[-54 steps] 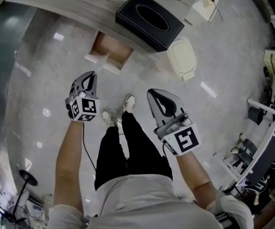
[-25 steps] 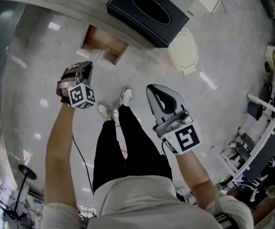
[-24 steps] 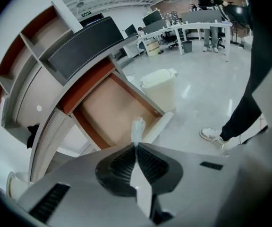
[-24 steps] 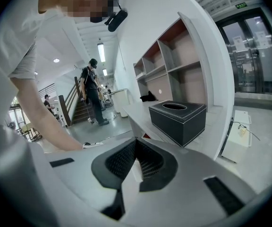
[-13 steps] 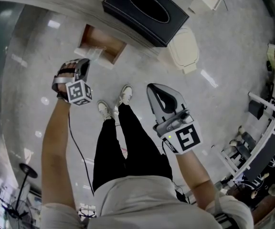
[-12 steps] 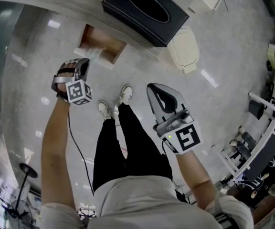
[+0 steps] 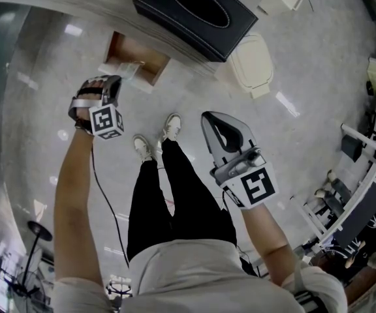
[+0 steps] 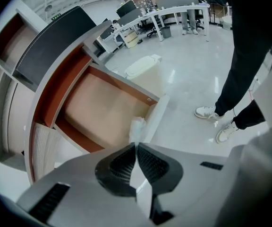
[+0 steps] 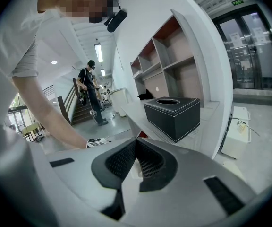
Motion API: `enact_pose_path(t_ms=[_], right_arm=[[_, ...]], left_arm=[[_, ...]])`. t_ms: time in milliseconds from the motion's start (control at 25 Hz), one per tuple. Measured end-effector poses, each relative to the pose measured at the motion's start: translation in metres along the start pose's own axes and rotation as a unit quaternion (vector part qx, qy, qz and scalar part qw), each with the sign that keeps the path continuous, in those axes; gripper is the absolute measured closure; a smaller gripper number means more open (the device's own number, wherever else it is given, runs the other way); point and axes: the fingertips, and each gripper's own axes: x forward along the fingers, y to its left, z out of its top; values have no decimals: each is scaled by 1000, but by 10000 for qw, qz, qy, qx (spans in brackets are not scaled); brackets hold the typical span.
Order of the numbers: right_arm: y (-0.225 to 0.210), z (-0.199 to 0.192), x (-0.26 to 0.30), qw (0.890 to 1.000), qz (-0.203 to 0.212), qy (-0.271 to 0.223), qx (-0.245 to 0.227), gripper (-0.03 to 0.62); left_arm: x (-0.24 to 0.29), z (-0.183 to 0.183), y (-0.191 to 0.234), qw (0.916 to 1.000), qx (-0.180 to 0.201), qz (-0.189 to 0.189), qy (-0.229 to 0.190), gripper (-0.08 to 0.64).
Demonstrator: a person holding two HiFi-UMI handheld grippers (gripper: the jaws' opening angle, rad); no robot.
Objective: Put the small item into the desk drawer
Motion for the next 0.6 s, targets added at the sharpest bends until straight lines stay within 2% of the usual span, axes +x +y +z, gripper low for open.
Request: enact_pose_path(t_ms=[200,480,600], right_arm=[[-3,0,-3,10000,4,-6,18,569],[-4,-6,-5,10000,23,1,57,569],[-2,-3,-6,10000,25,-18,68,569]], left_arm=[[0,-1,-2,9994,339,-67,76,538],[0,-1,-7,9989,442,-115,94,537],[-3,0,-7,9989,423,-135,122,481]])
